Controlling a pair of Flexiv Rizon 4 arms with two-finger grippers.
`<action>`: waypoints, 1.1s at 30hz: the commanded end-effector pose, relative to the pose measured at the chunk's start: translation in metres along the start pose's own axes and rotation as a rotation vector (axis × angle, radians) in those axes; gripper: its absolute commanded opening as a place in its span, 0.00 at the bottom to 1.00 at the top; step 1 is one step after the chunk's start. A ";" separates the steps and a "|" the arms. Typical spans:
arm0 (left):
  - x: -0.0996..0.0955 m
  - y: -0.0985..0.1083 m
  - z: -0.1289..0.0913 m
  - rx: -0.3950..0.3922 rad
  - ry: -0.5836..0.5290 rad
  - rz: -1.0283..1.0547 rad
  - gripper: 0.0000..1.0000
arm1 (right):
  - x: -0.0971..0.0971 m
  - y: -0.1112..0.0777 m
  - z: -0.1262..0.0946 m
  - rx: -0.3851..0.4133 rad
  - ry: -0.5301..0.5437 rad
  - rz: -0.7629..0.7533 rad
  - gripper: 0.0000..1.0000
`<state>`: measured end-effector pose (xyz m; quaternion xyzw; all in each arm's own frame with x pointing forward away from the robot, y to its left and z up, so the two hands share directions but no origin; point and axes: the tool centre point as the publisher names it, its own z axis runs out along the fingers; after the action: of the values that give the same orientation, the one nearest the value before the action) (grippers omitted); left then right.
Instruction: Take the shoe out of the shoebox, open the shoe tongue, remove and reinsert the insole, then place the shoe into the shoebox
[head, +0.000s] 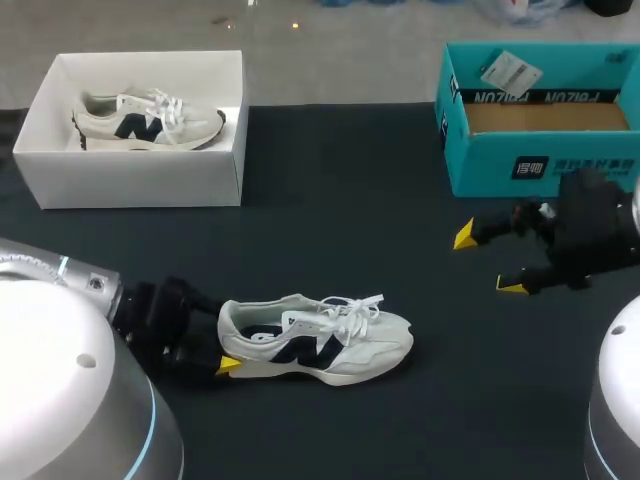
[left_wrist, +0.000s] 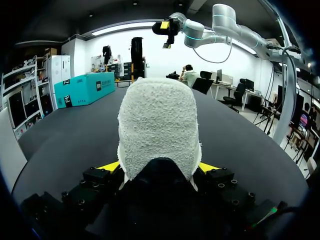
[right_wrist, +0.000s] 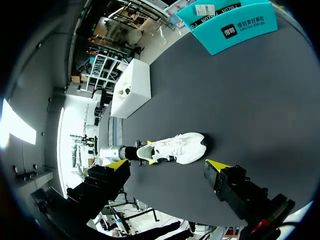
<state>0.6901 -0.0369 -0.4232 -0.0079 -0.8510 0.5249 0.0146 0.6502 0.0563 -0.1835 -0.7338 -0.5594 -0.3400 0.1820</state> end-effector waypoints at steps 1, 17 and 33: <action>0.000 0.000 0.000 -0.003 0.001 0.000 0.00 | 0.009 -0.024 0.008 -0.096 -0.097 0.022 1.00; 0.000 0.000 0.000 -0.003 0.001 0.000 0.00 | 0.018 -0.027 0.021 -0.082 -0.149 0.015 1.00; 0.000 0.000 0.000 -0.003 0.001 0.000 0.00 | 0.061 -0.032 0.124 -0.053 -0.303 -0.046 1.00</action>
<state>0.6902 -0.0370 -0.4232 -0.0080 -0.8510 0.5249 0.0146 0.6297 0.1328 -0.1883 -0.7611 -0.5834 -0.2710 0.0827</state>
